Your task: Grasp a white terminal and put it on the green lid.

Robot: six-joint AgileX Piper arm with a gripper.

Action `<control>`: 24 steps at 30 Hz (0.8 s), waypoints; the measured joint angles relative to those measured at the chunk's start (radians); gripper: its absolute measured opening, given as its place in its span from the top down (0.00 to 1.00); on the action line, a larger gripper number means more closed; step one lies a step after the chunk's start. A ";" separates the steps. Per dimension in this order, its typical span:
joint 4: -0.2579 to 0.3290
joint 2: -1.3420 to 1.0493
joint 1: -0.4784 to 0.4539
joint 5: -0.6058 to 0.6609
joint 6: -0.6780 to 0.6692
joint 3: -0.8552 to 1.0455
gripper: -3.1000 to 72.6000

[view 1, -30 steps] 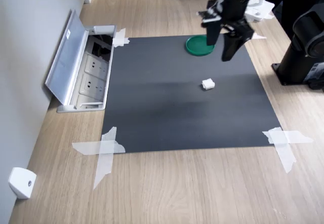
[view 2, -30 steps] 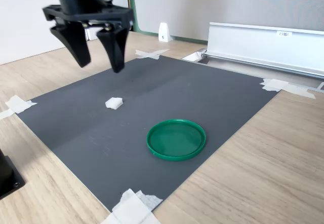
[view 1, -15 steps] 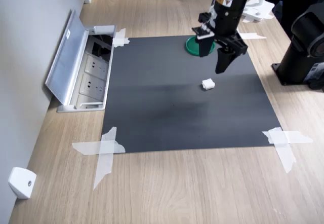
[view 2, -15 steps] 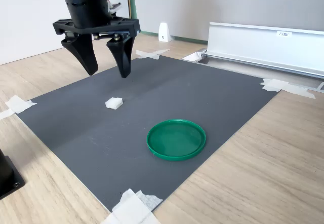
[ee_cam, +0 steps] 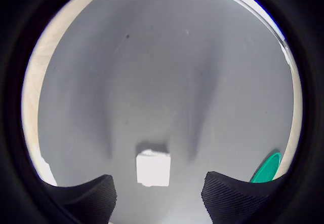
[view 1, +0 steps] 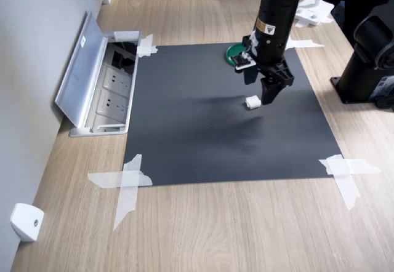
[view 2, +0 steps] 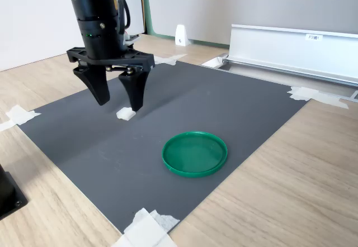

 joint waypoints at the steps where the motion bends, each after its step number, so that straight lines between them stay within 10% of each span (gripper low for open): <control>1: 0.000 0.005 0.000 -0.004 0.000 0.000 0.00; 24: 0.000 0.096 0.000 -0.053 -0.004 0.000 0.02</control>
